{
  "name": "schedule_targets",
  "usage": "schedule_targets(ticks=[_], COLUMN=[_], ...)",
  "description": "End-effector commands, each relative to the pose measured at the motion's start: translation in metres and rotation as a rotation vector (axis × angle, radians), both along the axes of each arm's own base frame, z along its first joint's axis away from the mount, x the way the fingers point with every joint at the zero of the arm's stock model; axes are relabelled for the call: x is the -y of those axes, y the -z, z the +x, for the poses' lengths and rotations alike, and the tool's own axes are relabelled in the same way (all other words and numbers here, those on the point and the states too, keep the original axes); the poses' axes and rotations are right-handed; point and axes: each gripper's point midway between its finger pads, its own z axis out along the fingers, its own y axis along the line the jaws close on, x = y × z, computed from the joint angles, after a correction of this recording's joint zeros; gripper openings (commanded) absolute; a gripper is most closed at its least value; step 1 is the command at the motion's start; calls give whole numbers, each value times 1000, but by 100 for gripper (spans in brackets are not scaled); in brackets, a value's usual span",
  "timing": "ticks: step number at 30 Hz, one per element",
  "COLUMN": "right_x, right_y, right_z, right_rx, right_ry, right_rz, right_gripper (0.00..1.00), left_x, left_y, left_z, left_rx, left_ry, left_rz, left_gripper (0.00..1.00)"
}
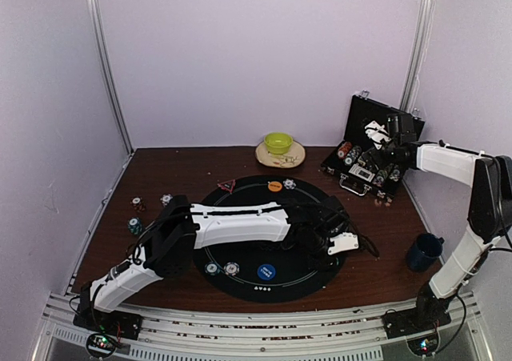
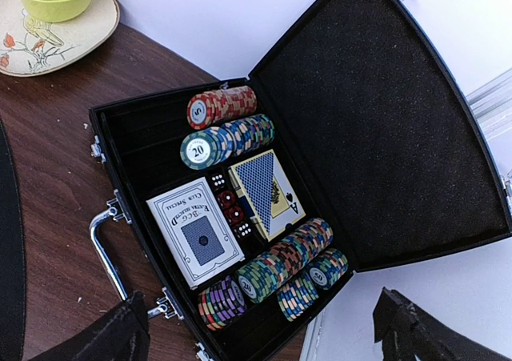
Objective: Distribute texas hold em gaming equipment
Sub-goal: Place the pile of poker chips at the dealer area.
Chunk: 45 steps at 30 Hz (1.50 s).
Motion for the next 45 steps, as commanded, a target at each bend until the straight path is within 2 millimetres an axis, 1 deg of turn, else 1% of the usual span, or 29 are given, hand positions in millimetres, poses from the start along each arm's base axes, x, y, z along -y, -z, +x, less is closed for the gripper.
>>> schedule_targets(ticks=[1,5,8,12,22,26,30,34,37,40,43,45], right_x=[-3,-4,-4,-5,-6,-6,-7,-7,-7,-8,-9,-10], right_y=[6,4,4,5,4,4,4,5,5,6,5,4], right_z=[0,-1,-1,-1,-1,-1,-1,-2,-1,-1,-1,-1], right_rx=[-11,-7,-9,-11,-9,-9,-9,-11,-10,-13,-12,-11], right_ry=[-9,-13,-12,-15,-17,-18,-19,-19,-20,-21,-25,-28], right_rz=[-6,-7,-9,-11,-12,-13,-14,-17,-16,-16,-11,-7], right_gripper=[100,100,100,100,100,100,100,100,100,100,100,100], left_x=[6,3,3,3,4,4,4,2,-4,-14,-30,-42], left_y=[-1,5,5,4,0,0,-2,-13,-26,-40,-58,-74], left_z=[4,3,3,4,6,7,7,8,6,8,11,16], left_rx=[28,51,60,74,97,105,115,126,139,164,212,253], left_ry=[-10,-6,-6,-12,-19,-19,-22,-22,-18,-22,-32,-43], left_rz=[-15,7,10,12,11,12,13,7,3,8,19,15], left_gripper=[17,22,29,33,49,53,53,56,61,68,77,86])
